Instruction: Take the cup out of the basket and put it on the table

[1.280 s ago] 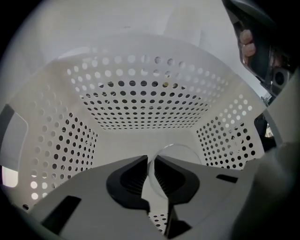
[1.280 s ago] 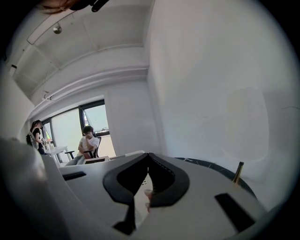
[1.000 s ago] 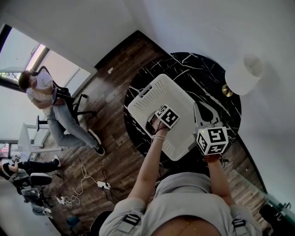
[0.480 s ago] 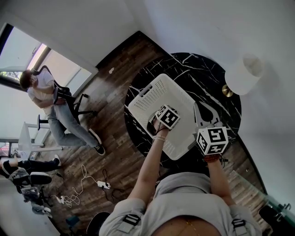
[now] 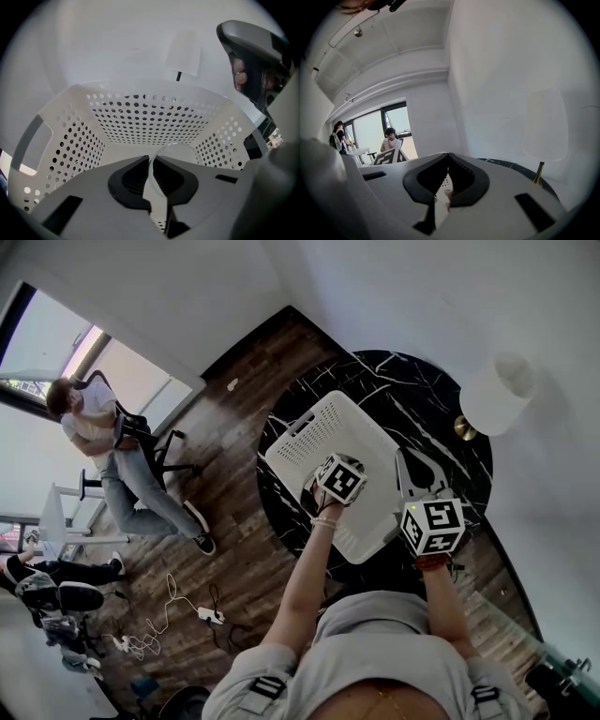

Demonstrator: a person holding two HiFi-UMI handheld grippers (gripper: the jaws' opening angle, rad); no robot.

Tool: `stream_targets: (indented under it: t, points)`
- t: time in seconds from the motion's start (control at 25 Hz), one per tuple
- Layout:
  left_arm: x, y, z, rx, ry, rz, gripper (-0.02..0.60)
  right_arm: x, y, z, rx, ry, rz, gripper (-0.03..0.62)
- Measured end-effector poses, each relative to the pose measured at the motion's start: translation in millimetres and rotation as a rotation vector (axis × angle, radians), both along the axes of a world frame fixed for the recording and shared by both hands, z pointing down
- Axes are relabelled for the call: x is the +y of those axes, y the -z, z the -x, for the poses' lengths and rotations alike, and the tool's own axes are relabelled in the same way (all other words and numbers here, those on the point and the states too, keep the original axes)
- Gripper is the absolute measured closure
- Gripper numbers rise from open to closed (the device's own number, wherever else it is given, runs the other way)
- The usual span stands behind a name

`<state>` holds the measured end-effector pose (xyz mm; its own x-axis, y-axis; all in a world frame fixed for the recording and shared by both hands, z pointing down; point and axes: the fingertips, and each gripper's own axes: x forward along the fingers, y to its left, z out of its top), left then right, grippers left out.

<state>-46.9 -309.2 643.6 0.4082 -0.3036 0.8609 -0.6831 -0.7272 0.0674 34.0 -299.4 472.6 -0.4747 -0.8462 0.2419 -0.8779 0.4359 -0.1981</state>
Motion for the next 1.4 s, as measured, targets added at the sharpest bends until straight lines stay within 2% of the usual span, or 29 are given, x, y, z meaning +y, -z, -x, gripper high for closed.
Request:
stream_targets:
  t: [0.16, 0.36, 0.56, 0.76, 1.4]
  points:
    - [4, 5, 6, 0.005, 0.031, 0.009, 0.546, 1, 0, 2, -0.001, 0.006, -0.001, 0.585]
    - [5, 18, 6, 0.040, 0.048, -0.029, 0.546, 4, 1, 4, 0.002, 0.019, -0.003, 0.585]
    - [12, 27, 10, 0.069, 0.081, -0.019, 0.546, 6, 2, 9, 0.002, 0.030, -0.003, 0.585]
    - [12, 43, 11, 0.112, 0.106, -0.064, 0.546, 9, 2, 13, 0.006, 0.042, -0.004, 0.585]
    - [30, 82, 22, 0.223, 0.183, -0.127, 0.546, 20, 0, 28, 0.018, 0.082, -0.002, 0.585]
